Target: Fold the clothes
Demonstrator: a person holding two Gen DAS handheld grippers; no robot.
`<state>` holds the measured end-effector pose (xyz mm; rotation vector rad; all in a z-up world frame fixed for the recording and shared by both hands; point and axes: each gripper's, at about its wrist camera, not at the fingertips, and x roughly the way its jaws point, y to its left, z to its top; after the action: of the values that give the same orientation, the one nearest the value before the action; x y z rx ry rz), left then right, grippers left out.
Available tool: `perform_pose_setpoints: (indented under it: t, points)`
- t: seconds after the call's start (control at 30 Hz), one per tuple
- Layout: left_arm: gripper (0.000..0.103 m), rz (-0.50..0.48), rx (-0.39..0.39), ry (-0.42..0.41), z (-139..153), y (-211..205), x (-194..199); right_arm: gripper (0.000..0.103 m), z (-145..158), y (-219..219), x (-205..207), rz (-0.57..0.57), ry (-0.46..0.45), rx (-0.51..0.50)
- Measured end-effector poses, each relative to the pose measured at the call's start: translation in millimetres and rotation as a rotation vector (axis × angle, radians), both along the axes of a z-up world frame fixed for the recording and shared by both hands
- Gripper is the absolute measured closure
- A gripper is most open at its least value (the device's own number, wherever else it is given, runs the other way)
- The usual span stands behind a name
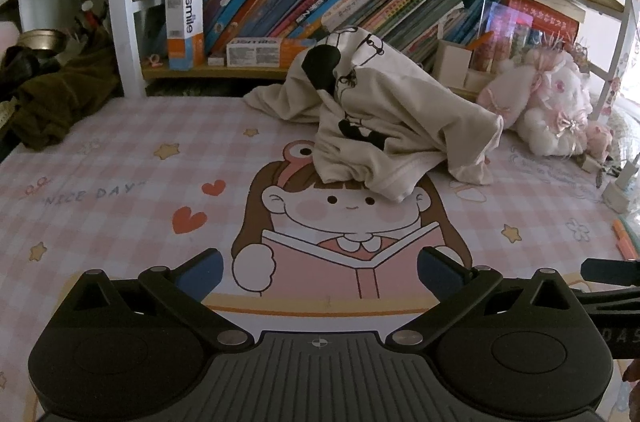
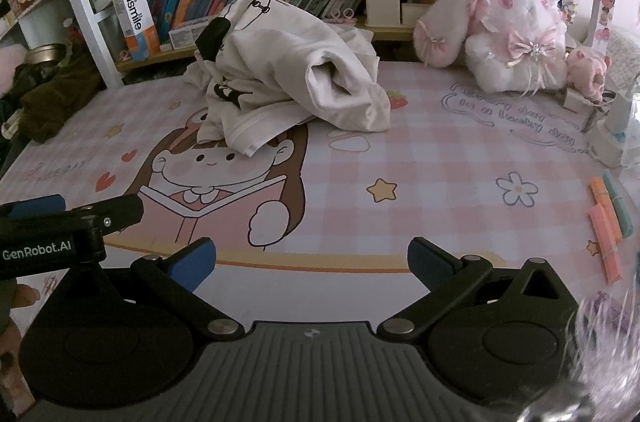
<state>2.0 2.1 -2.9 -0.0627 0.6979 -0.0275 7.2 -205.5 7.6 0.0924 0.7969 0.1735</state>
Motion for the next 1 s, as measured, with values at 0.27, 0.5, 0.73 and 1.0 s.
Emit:
perform_pose_setpoints:
  t: [0.27,0.5,0.73,1.0]
  points:
    - [0.000,-0.010,0.002,-0.002,-0.8,-0.5,-0.5,0.000,-1.1,0.8,0.6,-0.001,0.005,0.004]
    - [0.000,-0.009,0.003,-0.003,-1.5,-1.0,-0.2,0.000,-1.7,0.7,0.8,0.000,0.006,0.003]
    - [0.000,-0.010,0.004,-0.004,-1.9,-1.4,-0.8,0.000,-2.7,-0.1,1.2,0.002,0.006,0.008]
    - [0.000,-0.006,0.011,-0.006,-1.2,-3.6,-1.5,0.000,-4.0,-1.4,1.1,0.005,0.009,0.012]
